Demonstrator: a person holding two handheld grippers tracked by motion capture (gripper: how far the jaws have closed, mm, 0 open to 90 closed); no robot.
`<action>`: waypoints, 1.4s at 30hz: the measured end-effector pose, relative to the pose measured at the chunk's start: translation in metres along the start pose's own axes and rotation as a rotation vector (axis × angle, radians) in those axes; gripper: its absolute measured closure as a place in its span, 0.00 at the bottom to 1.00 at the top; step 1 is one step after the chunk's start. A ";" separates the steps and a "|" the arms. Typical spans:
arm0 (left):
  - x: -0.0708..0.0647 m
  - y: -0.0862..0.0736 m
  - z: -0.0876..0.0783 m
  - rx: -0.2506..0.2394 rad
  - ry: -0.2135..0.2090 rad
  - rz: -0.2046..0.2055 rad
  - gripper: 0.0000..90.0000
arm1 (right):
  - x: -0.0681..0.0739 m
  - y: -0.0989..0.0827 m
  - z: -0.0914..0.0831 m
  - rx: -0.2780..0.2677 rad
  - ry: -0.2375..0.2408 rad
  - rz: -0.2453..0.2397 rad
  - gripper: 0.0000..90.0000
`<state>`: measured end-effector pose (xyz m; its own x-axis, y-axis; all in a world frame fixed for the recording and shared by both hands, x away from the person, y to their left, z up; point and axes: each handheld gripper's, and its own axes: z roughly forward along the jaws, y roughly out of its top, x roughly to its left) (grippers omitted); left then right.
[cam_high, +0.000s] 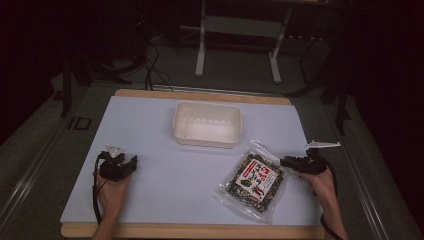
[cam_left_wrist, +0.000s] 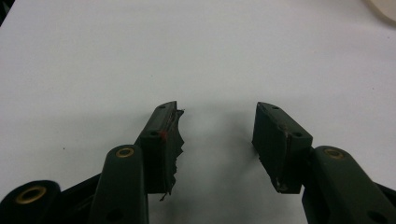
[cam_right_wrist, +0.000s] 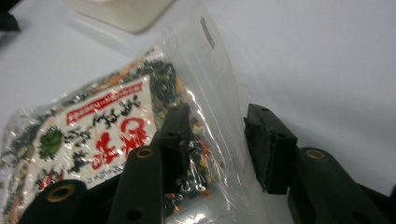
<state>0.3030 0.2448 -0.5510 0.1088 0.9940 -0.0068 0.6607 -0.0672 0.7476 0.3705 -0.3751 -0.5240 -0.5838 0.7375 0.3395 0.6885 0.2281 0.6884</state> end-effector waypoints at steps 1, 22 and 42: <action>0.000 0.000 0.000 0.000 0.000 0.000 0.56 | 0.000 0.000 0.000 0.000 0.000 0.000 0.68; -0.003 0.000 0.001 0.006 0.013 0.020 0.56 | 0.007 0.001 0.010 0.122 -0.005 -0.046 0.91; -0.003 0.000 0.001 0.002 0.013 0.019 0.56 | 0.030 0.012 -0.007 0.114 -0.061 -0.161 0.99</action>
<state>0.3032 0.2418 -0.5513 0.1117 0.9936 0.0160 0.6600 -0.0862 0.7463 0.3586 -0.3544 -0.5009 -0.6655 0.7220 0.1894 0.6346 0.4138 0.6527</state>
